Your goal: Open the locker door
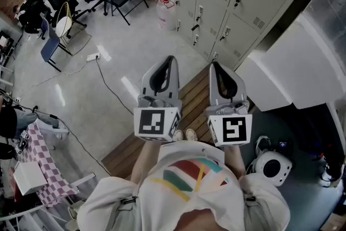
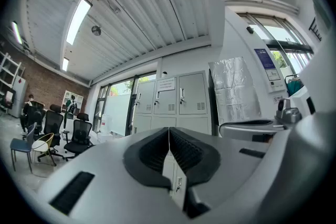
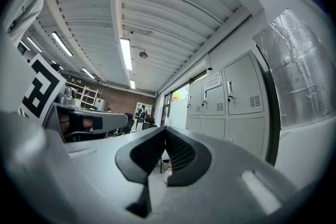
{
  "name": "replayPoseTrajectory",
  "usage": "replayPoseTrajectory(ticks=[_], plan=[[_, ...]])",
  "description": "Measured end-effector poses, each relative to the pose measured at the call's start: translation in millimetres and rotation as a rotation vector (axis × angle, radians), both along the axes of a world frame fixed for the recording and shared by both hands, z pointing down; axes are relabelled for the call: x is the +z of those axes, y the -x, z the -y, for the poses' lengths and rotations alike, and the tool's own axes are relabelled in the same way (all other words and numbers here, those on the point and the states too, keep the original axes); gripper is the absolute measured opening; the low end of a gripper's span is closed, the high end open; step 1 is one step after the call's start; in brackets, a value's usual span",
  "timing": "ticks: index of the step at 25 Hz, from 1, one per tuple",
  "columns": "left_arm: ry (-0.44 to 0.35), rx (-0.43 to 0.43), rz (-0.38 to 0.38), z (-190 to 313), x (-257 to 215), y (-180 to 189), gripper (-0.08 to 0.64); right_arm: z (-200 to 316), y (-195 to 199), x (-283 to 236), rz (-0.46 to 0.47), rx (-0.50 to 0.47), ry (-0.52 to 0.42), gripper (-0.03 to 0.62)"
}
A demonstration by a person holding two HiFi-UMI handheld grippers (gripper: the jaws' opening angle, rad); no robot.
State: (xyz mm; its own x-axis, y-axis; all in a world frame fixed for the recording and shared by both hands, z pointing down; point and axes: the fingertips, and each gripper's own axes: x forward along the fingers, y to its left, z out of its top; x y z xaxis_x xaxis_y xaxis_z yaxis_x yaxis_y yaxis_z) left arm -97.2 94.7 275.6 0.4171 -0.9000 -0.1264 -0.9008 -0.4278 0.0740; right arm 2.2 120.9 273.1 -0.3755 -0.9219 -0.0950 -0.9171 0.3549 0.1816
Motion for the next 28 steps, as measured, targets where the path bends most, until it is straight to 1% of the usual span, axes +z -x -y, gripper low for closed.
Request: replayPoseTrajectory(ticks=[8, 12, 14, 17, 19, 24, 28], plan=[[0.001, 0.013, 0.002, -0.3, 1.9, 5.6, 0.015, 0.9, 8.3, 2.1, 0.028, -0.002, 0.024, 0.005], [0.009, 0.016, -0.001, 0.5, 1.8, 13.9, 0.015, 1.1, 16.5, 3.7, 0.015, 0.001, 0.034, 0.005], [0.012, 0.017, 0.0, 0.0, 1.2, 19.9, 0.015, -0.5, 22.9, 2.7, 0.018, 0.001, 0.03, 0.005], [0.023, 0.022, 0.002, -0.8, 5.1, 26.8, 0.015, -5.5, 31.8, -0.7, 0.05, 0.005, 0.014, 0.005], [0.028, 0.03, 0.002, -1.5, 8.5, 29.3, 0.015, -7.9, 35.1, 0.5, 0.045, 0.008, 0.014, 0.005], [0.015, 0.057, 0.007, -7.7, 7.0, 37.8, 0.015, -11.5, 40.6, 7.1, 0.049, 0.039, 0.031, 0.005], [0.02, 0.063, -0.001, -7.0, 8.9, 44.7, 0.015, -17.4, 43.2, 10.1, 0.043, 0.056, 0.043, 0.005]])
